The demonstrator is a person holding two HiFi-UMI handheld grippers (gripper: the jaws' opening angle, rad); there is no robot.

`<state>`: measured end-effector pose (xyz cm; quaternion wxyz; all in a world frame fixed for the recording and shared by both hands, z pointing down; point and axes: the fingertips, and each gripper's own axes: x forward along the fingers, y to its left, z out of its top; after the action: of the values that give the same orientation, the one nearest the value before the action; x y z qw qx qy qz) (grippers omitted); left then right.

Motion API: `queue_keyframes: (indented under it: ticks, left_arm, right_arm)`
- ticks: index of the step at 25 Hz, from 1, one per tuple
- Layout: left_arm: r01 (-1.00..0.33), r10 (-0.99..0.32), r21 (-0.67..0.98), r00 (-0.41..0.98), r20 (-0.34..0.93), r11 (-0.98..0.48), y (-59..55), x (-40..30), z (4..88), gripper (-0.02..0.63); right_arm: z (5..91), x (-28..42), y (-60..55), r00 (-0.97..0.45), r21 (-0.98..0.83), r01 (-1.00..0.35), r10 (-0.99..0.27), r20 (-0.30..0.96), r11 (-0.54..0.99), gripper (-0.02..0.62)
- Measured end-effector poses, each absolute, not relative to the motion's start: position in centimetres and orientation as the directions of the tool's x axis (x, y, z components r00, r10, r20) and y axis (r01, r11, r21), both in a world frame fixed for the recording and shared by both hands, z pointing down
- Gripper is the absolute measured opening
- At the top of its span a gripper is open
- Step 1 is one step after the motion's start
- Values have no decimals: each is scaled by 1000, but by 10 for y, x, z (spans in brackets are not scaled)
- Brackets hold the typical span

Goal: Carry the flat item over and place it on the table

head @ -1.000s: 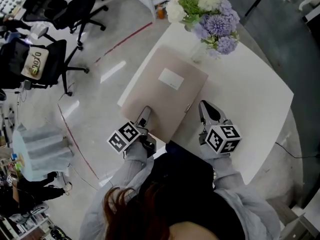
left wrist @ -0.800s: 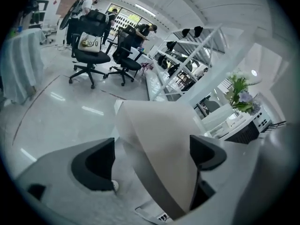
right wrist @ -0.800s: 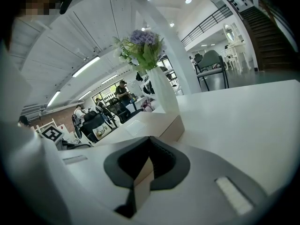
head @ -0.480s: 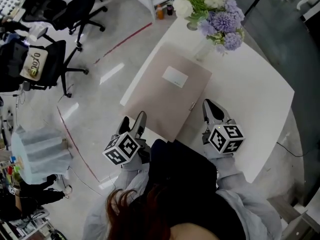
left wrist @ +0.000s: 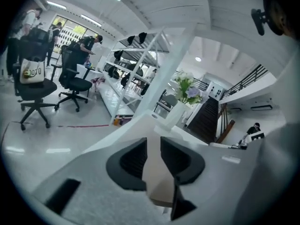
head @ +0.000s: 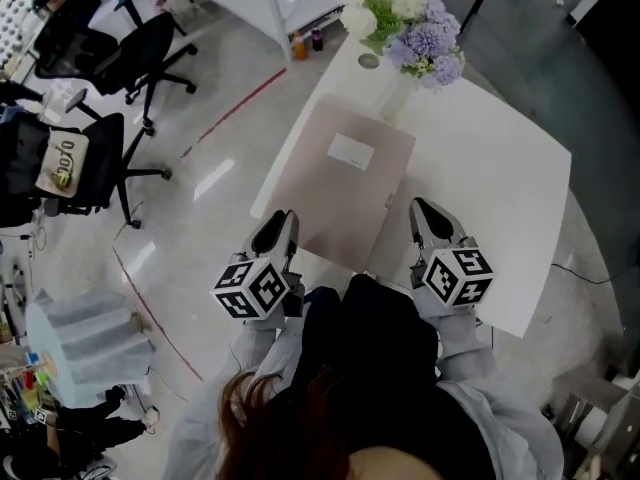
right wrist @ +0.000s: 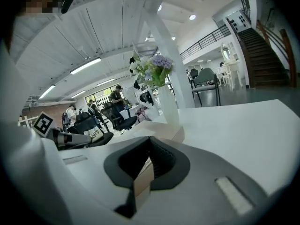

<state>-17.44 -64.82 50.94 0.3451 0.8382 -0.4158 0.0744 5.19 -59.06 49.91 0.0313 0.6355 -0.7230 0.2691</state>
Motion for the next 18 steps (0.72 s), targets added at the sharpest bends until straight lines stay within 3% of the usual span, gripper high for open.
queue_keyframes:
  ticks: [9, 18]
  left_arm:
    - [-579, -498, 558, 810, 310, -595, -630, -172, 475, 3]
    - [-428, -349, 521, 904, 248, -738, -606, -184, 460, -2]
  right_arm:
    - [466, 16, -558, -77, -304, -952, -928, 364, -41, 9]
    - [463, -19, -522, 6, -260, -960, -932, 363, -108, 9]
